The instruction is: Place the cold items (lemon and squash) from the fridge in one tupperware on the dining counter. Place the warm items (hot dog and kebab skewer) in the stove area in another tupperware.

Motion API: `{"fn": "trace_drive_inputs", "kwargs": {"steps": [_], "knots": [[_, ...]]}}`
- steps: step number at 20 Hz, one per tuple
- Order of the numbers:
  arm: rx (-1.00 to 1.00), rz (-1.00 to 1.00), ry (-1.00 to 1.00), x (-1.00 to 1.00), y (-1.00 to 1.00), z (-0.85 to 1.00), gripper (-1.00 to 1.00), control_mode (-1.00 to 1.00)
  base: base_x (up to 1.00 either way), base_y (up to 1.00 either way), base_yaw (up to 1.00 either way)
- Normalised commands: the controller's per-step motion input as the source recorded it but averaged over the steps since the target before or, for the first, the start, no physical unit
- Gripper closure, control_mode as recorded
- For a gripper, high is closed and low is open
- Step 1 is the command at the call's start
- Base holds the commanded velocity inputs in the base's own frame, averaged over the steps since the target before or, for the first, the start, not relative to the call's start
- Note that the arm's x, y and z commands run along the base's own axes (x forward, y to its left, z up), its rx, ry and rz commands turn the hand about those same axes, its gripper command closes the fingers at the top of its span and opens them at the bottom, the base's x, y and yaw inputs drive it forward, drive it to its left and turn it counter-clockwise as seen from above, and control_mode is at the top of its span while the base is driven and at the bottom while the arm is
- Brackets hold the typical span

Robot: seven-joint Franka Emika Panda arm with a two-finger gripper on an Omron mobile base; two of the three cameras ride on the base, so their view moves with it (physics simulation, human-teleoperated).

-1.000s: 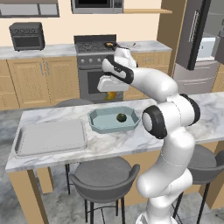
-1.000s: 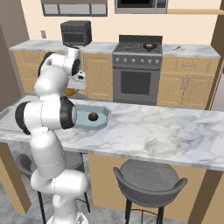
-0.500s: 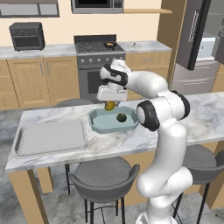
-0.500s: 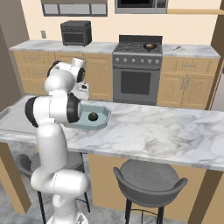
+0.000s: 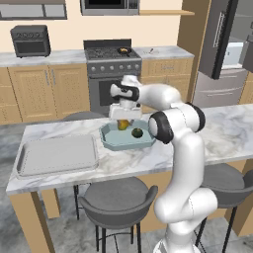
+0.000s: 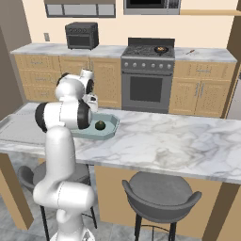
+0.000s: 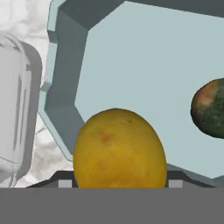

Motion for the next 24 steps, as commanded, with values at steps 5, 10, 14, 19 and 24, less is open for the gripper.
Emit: {"fn": "trace_drive_inputs", "kwargs": {"steps": [5,10,14,19,24], "knots": [[-0.05,0.00,0.00,0.00,0.00,-0.41,1.00,-1.00,0.00,0.00,0.00],[-0.02,0.00,-0.01,0.00,0.00,-0.42,1.00,-1.00,0.00,0.00,0.00],[-0.03,0.00,0.00,0.00,0.00,-0.37,1.00,-1.00,0.00,0.00,0.00],[-0.01,0.00,0.00,0.00,0.00,-0.31,1.00,-1.00,0.00,0.00,0.00],[-0.01,0.00,-0.01,0.00,0.00,-0.26,-1.00,-1.00,0.00,0.00,0.00]]}}
